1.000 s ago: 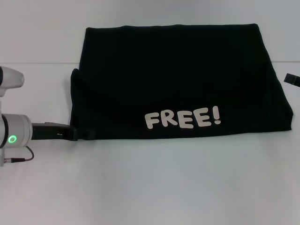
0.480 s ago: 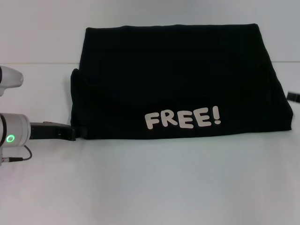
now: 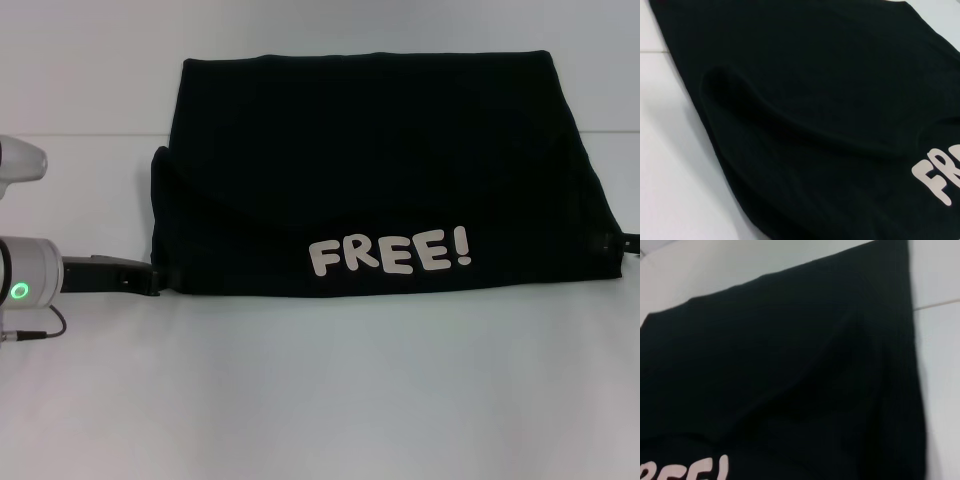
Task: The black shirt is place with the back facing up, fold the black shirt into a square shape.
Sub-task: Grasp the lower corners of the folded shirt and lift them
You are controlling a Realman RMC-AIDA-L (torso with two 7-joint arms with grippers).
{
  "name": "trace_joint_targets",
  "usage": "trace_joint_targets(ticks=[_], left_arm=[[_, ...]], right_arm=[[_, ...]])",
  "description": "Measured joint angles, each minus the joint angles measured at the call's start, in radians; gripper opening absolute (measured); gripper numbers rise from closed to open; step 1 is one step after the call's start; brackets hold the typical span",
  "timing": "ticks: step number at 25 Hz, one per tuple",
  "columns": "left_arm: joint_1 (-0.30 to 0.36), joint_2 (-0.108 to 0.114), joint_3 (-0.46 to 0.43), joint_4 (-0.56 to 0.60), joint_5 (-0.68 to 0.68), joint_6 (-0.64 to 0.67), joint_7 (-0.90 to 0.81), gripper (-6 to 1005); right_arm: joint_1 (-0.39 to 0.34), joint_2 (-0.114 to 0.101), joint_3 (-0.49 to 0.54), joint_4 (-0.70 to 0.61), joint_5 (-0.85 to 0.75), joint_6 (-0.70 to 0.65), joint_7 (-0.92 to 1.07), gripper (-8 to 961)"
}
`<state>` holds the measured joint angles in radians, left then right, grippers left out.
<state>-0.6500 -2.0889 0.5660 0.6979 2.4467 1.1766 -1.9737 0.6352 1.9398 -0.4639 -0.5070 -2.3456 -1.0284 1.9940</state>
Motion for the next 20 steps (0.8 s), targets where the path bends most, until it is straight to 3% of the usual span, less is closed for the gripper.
trace_joint_targets(ticks=[6,13,15,20], left_arm=[[-0.006,0.002,0.000,-0.001,0.002,0.000,0.000,3],[-0.008,0.005,0.000,-0.002,0.003,-0.004,-0.001,3],[-0.008,0.006,0.000,-0.002,0.003,-0.007,-0.001,3],[-0.008,0.006,-0.002,-0.003,0.003,-0.009,-0.001,3]], right_arm=[[0.031,0.033,-0.052,0.003,-0.001,0.046,0.005,735],[0.029,0.038,-0.056,0.002,0.003,0.022,0.001,675],[0.025,0.038,-0.055,-0.002,0.004,0.012,-0.001,437],[0.017,0.030,-0.054,-0.006,0.004,-0.020,-0.002,314]])
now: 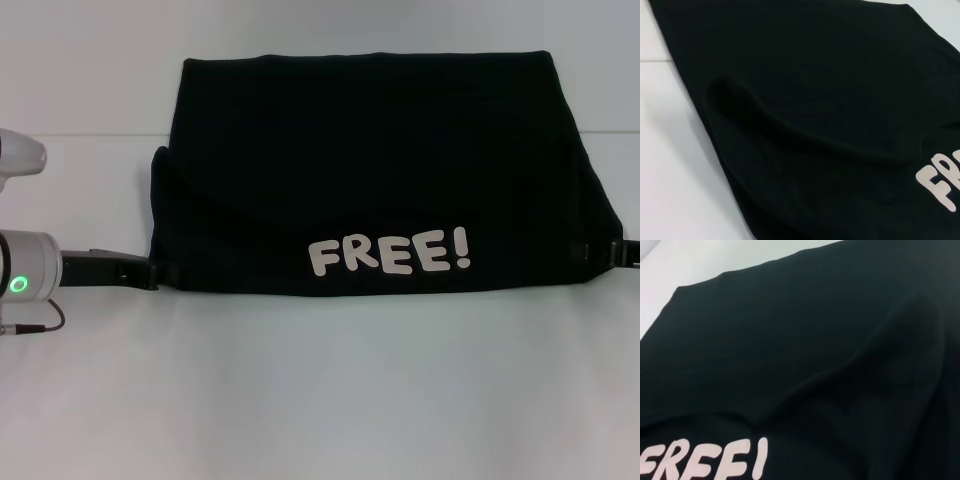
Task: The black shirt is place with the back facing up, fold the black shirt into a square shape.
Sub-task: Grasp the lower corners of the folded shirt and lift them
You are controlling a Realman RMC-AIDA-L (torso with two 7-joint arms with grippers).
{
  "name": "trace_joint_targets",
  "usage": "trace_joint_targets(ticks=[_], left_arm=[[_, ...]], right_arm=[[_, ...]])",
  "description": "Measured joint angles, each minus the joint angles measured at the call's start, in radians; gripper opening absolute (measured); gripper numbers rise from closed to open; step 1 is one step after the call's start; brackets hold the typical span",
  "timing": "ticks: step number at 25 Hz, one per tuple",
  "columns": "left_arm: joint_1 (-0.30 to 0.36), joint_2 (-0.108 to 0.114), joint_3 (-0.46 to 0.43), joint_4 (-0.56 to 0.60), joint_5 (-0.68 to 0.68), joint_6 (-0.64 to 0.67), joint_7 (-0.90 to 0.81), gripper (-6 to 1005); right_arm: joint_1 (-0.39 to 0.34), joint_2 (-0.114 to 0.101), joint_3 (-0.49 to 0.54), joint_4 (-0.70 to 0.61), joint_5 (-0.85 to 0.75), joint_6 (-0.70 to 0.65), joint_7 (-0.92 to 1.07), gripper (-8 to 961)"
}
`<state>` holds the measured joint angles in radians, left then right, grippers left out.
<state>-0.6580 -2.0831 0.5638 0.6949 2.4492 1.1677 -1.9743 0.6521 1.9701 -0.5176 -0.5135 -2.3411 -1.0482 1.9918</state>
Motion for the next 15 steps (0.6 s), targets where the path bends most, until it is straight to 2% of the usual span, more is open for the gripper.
trace_joint_targets(ticks=[6,10,12,15], left_arm=[[0.004,0.000,-0.002,0.001,-0.001,0.000,-0.002,4],[0.011,0.004,-0.008,0.013,-0.006,0.032,-0.009,4],[0.017,0.009,-0.015,0.027,-0.007,0.083,-0.016,4],[0.040,0.011,-0.025,0.070,-0.008,0.185,-0.024,4]], right_arm=[[-0.016,-0.007,0.002,-0.003,0.002,-0.019,-0.008,170],[-0.036,-0.021,0.009,-0.005,0.002,-0.060,-0.016,84],[-0.059,-0.031,0.034,-0.016,0.002,-0.119,-0.035,41],[-0.102,-0.040,0.078,-0.050,0.002,-0.208,-0.056,41]])
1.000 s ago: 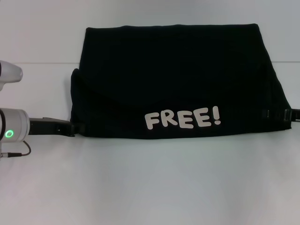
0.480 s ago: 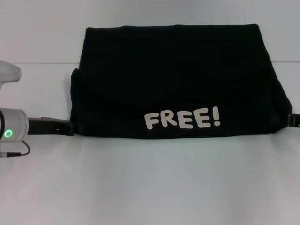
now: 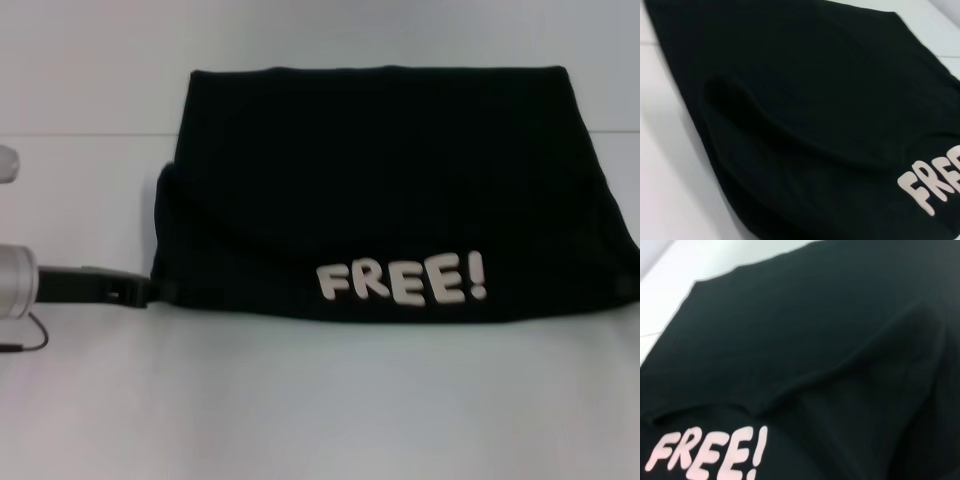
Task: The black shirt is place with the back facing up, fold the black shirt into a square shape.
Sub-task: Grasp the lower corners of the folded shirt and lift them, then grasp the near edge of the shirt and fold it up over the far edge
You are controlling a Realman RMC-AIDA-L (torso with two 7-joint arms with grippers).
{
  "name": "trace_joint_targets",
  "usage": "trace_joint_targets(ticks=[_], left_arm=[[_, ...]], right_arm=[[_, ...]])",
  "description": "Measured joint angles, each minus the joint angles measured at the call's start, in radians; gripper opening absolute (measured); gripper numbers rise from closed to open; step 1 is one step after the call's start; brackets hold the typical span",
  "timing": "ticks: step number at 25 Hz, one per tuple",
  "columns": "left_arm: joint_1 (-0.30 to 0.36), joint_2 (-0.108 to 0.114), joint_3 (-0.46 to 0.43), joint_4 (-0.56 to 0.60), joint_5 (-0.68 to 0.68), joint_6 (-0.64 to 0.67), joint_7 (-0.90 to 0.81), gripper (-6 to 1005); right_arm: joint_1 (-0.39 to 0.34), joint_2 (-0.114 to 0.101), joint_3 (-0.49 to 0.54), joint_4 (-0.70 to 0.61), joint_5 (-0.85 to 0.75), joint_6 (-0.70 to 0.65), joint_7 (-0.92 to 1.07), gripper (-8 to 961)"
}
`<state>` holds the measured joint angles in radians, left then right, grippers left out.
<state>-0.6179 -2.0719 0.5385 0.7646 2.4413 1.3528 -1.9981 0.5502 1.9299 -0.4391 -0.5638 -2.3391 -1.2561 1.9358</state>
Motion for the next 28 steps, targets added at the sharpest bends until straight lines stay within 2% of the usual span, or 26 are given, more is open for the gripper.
trace_joint_targets(ticks=[10,14,18,24,28], left_arm=[[0.068,0.020,-0.049,0.083,0.006,0.318,0.013,3],[0.096,0.032,-0.069,0.097,0.010,0.421,0.036,3],[0.123,0.031,-0.097,0.120,0.013,0.527,0.060,3],[0.137,0.026,-0.126,0.126,0.015,0.592,0.070,3],[0.075,0.039,-0.127,0.105,0.010,0.543,0.063,3]], right_arm=[[-0.174,-0.030,0.072,-0.099,-0.003,-0.342,-0.102,41],[-0.239,-0.035,0.076,-0.117,-0.006,-0.432,-0.150,41],[-0.289,-0.041,0.078,-0.121,-0.021,-0.496,-0.183,41],[-0.318,-0.042,0.091,-0.121,-0.036,-0.521,-0.203,41],[-0.273,-0.044,0.154,-0.122,-0.033,-0.484,-0.216,41]])
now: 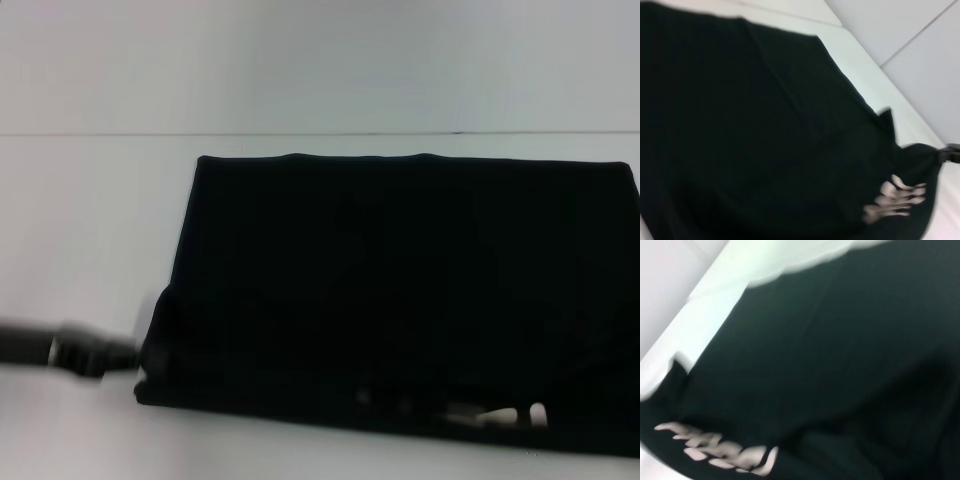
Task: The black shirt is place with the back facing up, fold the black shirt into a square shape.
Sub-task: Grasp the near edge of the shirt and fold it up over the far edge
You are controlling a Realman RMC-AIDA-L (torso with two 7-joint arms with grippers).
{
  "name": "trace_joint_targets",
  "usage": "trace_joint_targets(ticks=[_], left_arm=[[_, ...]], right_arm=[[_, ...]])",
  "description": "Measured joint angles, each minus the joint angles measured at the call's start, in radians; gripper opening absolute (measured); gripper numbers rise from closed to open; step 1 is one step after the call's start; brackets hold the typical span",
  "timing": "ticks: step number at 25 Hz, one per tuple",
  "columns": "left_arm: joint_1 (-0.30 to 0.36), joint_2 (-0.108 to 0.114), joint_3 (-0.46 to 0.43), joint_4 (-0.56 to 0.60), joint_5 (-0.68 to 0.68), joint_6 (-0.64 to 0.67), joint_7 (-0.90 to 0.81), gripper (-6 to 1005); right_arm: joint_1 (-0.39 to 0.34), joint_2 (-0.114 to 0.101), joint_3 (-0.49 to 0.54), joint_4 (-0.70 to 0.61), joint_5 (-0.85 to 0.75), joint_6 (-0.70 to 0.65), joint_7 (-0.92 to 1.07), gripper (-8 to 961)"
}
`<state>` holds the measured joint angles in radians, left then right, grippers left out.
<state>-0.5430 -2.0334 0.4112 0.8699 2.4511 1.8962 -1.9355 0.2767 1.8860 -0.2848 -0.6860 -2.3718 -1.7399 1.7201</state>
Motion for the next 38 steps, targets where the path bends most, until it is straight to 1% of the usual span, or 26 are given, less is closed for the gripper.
trace_joint_targets(ticks=[2,6,7,8,9,10,13,18,22,24,27,30,34,38], left_arm=[[-0.055,0.015,0.000,-0.026,0.000,-0.068,-0.012,4],[-0.169,0.060,0.006,-0.127,0.001,-0.250,-0.045,4],[-0.169,0.060,0.006,-0.127,0.001,-0.250,-0.045,4],[-0.198,0.069,0.013,-0.159,0.005,-0.309,-0.055,4],[-0.235,0.078,0.027,-0.197,0.009,-0.397,-0.069,4],[-0.241,0.079,0.031,-0.202,0.009,-0.414,-0.071,4],[-0.290,0.075,0.078,-0.233,0.009,-0.567,-0.091,4],[-0.330,0.064,0.164,-0.273,0.009,-0.749,-0.116,4],[-0.358,0.056,0.219,-0.317,0.009,-0.885,-0.129,4],[-0.369,0.054,0.240,-0.330,0.009,-0.940,-0.132,4],[-0.381,0.049,0.255,-0.333,0.009,-0.977,-0.132,3],[-0.387,0.047,0.258,-0.334,0.007,-0.997,-0.132,3],[-0.392,0.047,0.258,-0.333,0.003,-1.019,-0.132,4],[-0.396,0.048,0.258,-0.333,0.002,-1.046,-0.132,3]], right_arm=[[0.038,-0.002,0.040,0.005,0.002,0.040,-0.001,41],[0.130,-0.005,0.077,0.026,0.002,0.145,0.009,41],[0.155,-0.005,0.080,0.033,0.003,0.174,0.014,41],[0.178,-0.005,0.084,0.043,0.003,0.206,0.018,41],[0.202,-0.005,0.086,0.055,0.003,0.239,0.023,41],[0.227,-0.006,0.088,0.068,0.004,0.275,0.029,41],[0.295,-0.010,0.077,0.107,0.001,0.405,0.063,42],[0.394,-0.023,0.015,0.194,-0.002,0.636,0.118,42],[0.452,-0.024,-0.028,0.262,-0.001,0.793,0.128,42],[0.480,-0.020,-0.052,0.284,0.000,0.862,0.128,42],[0.510,-0.012,-0.064,0.289,0.001,0.912,0.128,42],[0.533,-0.010,-0.065,0.289,0.002,0.935,0.128,42],[0.552,-0.017,-0.065,0.290,0.003,0.950,0.128,42],[0.560,-0.022,-0.091,0.288,0.002,0.975,0.128,42]])
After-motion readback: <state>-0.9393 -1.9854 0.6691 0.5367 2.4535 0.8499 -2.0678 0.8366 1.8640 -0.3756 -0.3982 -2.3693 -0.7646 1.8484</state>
